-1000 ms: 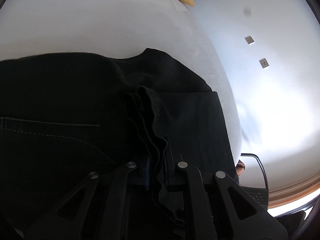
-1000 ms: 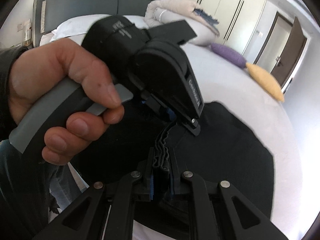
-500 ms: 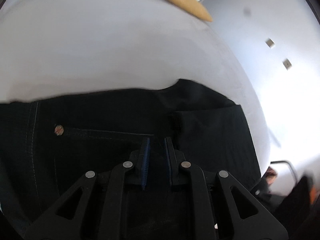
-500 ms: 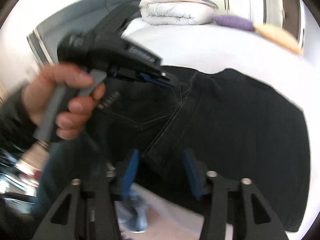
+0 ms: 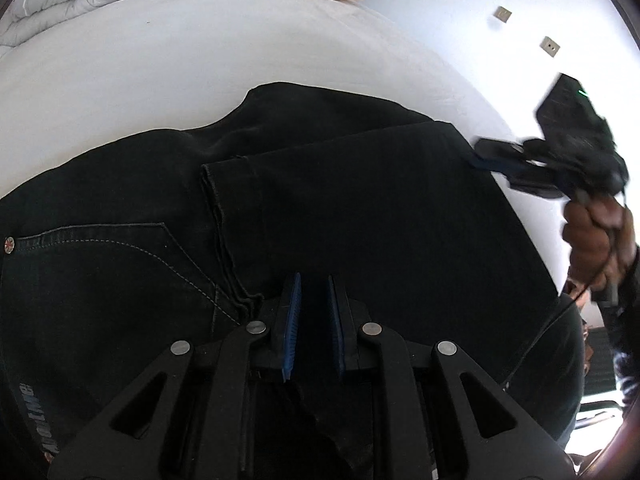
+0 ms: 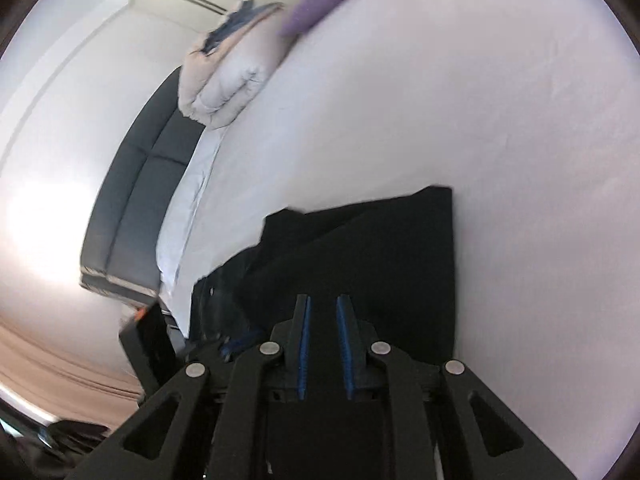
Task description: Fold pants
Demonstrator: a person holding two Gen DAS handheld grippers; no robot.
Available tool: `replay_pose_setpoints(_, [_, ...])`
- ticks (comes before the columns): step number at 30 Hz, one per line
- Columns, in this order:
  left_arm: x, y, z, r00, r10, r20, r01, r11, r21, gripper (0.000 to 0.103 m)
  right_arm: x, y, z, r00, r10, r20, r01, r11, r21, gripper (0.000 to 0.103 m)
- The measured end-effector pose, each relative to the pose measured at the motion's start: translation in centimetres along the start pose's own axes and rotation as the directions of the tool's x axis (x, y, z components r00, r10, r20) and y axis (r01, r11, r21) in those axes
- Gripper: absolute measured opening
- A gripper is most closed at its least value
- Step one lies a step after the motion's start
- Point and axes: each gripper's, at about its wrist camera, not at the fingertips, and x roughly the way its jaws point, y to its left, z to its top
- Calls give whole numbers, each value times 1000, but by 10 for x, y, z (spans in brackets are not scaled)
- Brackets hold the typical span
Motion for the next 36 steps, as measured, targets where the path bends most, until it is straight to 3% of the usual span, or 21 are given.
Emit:
replay_pose_setpoints(2, [4, -9, -1, 1000, 28, 2, -28, 999, 23, 13, 16, -18, 6, 1000, 18, -15, -17, 999, 43, 16])
replay_pose_setpoints(4, [8, -19, -1, 999, 40, 4, -40, 999, 31, 13, 22, -31, 11, 999, 17, -29, -15, 998, 68, 0])
replay_pose_setpoints(8, [11, -27, 1, 999, 34, 5, -34, 999, 25, 13, 27, -35, -1, 998, 52, -44, -49, 996, 80, 0])
replay_pose_setpoints(17, [7, -12, -9, 999, 35, 16, -36, 999, 25, 13, 9, -15, -74, 993, 54, -107, -50, 998, 36, 0])
replay_pose_setpoints(23, [7, -9, -19, 999, 37, 23, -38, 999, 31, 13, -8, 2, -114, 993, 2, -119, -1, 1000, 12, 1])
replay_pose_setpoints(29, [4, -9, -20, 999, 39, 30, -40, 999, 33, 13, -6, 1, -128, 992, -46, -120, 46, 999, -7, 0])
replay_pose_setpoints(36, [1, -8, -24, 998, 43, 40, -44, 998, 36, 13, -3, -18, -139, 999, 31, -45, -31, 1000, 4, 0])
